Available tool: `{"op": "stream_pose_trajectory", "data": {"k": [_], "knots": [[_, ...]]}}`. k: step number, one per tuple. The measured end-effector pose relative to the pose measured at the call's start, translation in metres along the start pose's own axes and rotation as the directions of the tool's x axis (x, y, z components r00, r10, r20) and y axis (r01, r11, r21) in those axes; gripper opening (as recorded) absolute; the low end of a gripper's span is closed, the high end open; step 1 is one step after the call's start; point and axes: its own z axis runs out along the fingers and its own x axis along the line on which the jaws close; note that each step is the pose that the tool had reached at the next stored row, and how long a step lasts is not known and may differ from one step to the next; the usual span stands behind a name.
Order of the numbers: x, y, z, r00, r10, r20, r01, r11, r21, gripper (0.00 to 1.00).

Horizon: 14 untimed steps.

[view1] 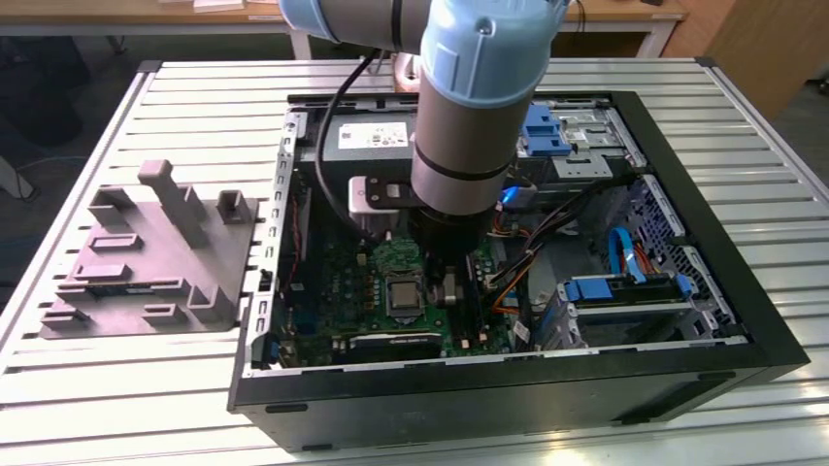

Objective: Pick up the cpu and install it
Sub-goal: 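Install the first cpu locking lever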

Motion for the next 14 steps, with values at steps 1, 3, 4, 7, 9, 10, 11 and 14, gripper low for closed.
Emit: {"op": "stream_pose_trajectory", "data": {"k": [1, 3, 4, 7, 9, 10, 11, 14], "knots": [[0.0003, 0.0000, 0.0002, 1.0000, -0.001, -0.0001, 0.001, 1.0000, 0.0000, 0.11], [0.0009, 0.0000, 0.0006, 1.0000, -0.004, -0.0003, 0.004, 1.0000, 0.0000, 0.11], [0.0012, 0.0000, 0.0009, 1.0000, -0.005, -0.0004, 0.005, 1.0000, 0.0001, 0.11], [0.0021, -0.0001, 0.0023, 1.0000, -0.008, -0.0005, 0.008, 1.0000, 0.0001, 0.11], [0.0023, -0.0001, 0.0039, 1.0000, -0.009, -0.0007, 0.009, 1.0000, 0.0001, 0.11], [0.0023, -0.0002, 0.0048, 1.0000, -0.010, -0.0007, 0.010, 1.0000, 0.0002, 0.11], [0.0023, -0.0002, 0.0055, 0.9999, -0.010, -0.0007, 0.010, 0.9999, 0.0001, 0.11], [0.0024, -0.0003, 0.0071, 0.9999, -0.014, -0.0009, 0.014, 0.9999, 0.0010, 0.11]]}}
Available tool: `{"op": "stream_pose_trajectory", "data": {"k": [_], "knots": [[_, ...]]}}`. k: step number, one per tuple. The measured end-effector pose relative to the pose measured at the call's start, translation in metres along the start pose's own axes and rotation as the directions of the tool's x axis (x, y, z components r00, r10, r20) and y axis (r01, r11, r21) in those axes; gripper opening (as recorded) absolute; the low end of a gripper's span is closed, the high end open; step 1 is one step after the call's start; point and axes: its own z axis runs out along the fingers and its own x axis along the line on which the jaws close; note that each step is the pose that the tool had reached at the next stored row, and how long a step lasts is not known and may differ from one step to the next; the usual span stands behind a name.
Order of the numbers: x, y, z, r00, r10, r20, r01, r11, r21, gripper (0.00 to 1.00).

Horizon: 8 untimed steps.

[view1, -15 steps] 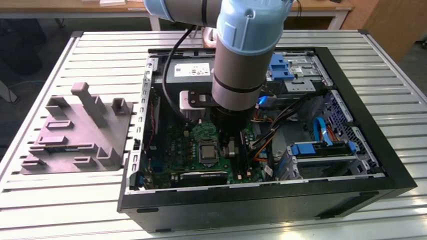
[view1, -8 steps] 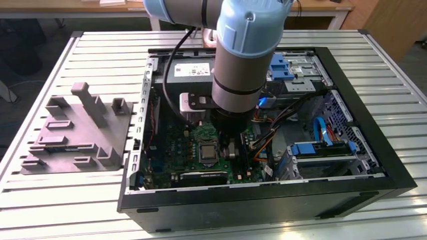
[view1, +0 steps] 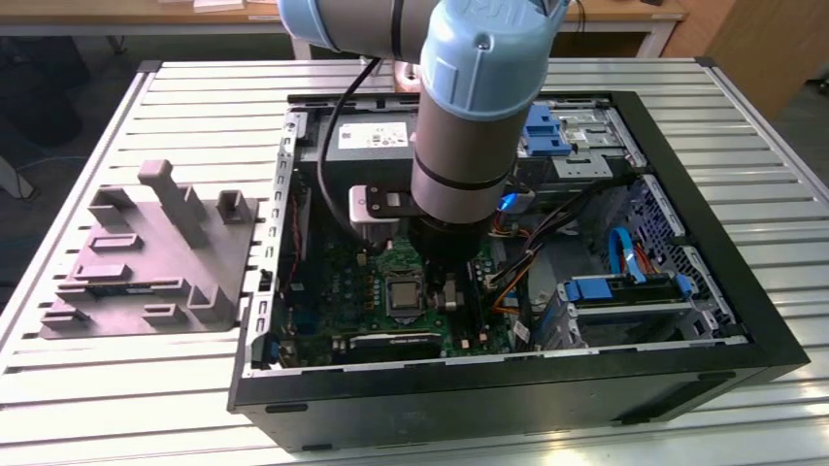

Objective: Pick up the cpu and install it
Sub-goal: 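Install the first cpu locking lever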

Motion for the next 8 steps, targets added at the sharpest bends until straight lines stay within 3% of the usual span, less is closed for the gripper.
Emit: {"op": "stream_pose_trajectory", "data": {"k": [8], "knots": [[0.0003, 0.0005, 0.0030, 1.0000, -0.007, -0.0003, 0.007, 1.0000, 0.0028, 0.11]]}}
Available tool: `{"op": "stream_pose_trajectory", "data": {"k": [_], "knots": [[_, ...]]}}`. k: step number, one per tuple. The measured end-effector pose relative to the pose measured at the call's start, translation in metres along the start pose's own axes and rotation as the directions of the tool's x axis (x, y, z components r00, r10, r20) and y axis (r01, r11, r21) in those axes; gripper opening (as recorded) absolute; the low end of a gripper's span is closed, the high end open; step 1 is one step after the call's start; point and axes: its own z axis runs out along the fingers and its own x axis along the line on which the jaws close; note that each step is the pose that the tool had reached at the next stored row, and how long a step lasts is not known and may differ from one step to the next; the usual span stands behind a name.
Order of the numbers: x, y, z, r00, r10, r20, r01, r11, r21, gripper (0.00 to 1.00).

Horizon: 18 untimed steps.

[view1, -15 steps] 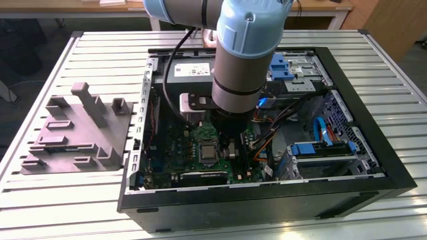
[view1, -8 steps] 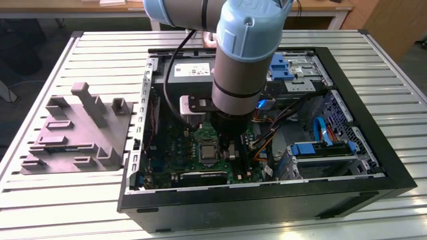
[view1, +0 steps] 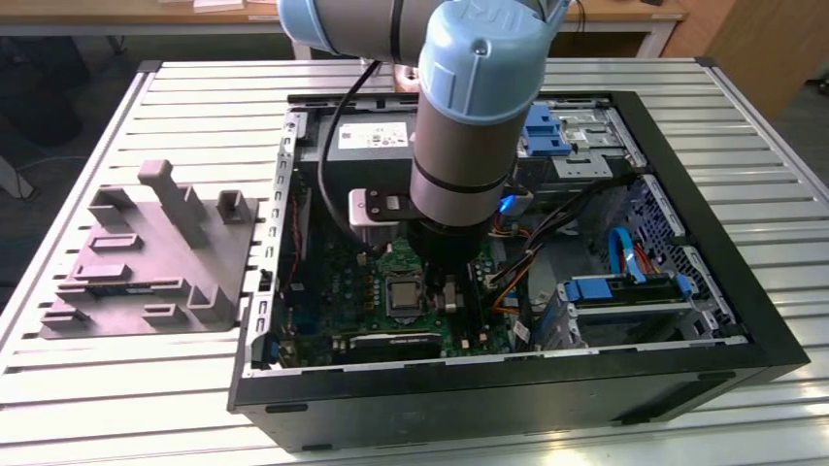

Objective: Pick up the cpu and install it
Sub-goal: 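Install the first cpu locking lever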

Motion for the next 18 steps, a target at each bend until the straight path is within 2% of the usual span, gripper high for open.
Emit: {"op": "stream_pose_trajectory", "data": {"k": [18], "knots": [[0.0011, 0.0002, 0.0052, 1.0000, -0.009, -0.0005, 0.009, 1.0000, 0.0002, 0.11]]}}
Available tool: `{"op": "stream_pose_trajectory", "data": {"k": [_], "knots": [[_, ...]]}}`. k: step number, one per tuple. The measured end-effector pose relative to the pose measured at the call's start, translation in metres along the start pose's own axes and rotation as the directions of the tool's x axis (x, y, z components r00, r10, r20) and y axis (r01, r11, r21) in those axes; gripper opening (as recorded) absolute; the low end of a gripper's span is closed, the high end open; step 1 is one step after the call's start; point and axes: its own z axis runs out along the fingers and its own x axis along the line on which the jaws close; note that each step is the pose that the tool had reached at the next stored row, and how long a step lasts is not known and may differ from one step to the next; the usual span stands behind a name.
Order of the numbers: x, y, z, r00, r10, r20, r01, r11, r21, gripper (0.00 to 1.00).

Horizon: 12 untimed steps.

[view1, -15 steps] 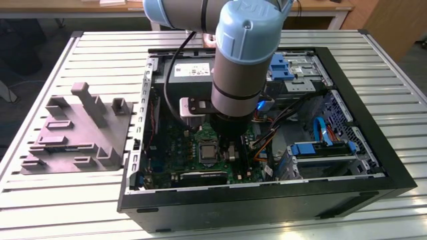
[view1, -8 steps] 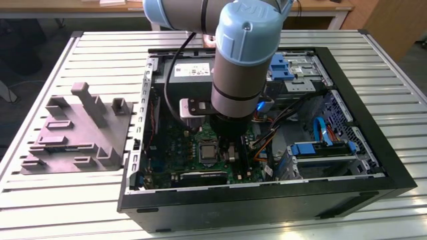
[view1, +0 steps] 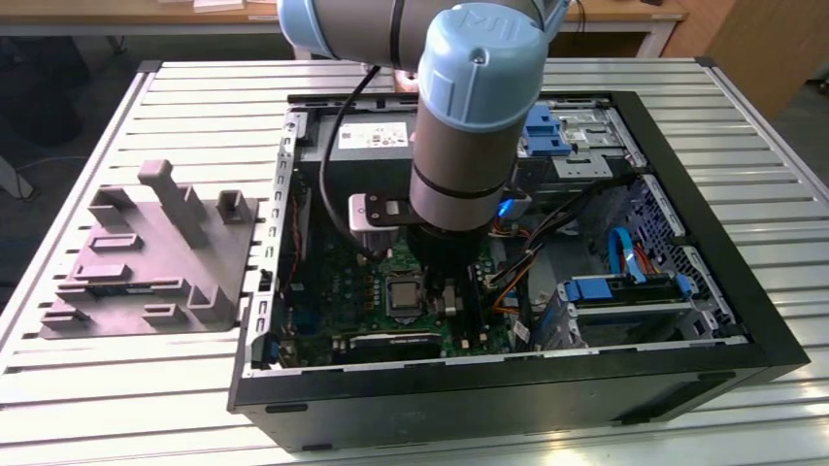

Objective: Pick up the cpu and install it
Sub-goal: 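Install the first cpu locking lever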

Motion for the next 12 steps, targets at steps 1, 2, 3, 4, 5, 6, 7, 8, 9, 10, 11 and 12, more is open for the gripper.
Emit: {"op": "stream_pose_trajectory", "data": {"k": [1, 2, 3, 4, 5, 6, 7, 8, 9, 10, 11, 12], "knots": [[0.0000, 0.0000, 0.0003, 1.0000, 0.000, -0.0001, 0.000, 1.0000, 0.0000, 0.11], [0.0001, 0.0000, 0.0005, 1.0000, 0.000, 0.0000, 0.000, 1.0000, 0.0000, 0.11], [0.0000, 0.0000, 0.0008, 1.0000, 0.000, -0.0001, 0.000, 1.0000, 0.0000, 0.11], [0.0000, -0.0001, 0.0011, 1.0000, -0.001, 0.0000, 0.001, 1.0000, 0.0000, 0.11], [0.0000, -0.0001, 0.0015, 1.0000, -0.001, 0.0000, 0.001, 1.0000, 0.0001, 0.11], [0.0000, -0.0001, 0.0018, 1.0000, -0.001, 0.0000, 0.001, 1.0000, 0.0000, 0.11], [0.0000, -0.0001, 0.0020, 1.0000, -0.001, -0.0001, 0.001, 1.0000, 0.0000, 0.11], [0.0000, -0.0001, 0.0023, 1.0000, -0.001, -0.0001, 0.001, 1.0000, 0.0000, 0.11], [0.0000, -0.0002, 0.0027, 1.0000, -0.001, 0.0000, 0.001, 1.0000, 0.0001, 0.11], [0.0000, -0.0002, 0.0032, 1.0000, -0.001, 0.0000, 0.001, 1.0000, 0.0001, 0.11], [0.0000, -0.0002, 0.0038, 1.0000, -0.001, 0.0000, 0.001, 1.0000, 0.0001, 0.11], [0.0000, -0.0002, 0.0043, 1.0000, -0.001, -0.0002, 0.001, 1.0000, -0.0001, 0.11]]}}
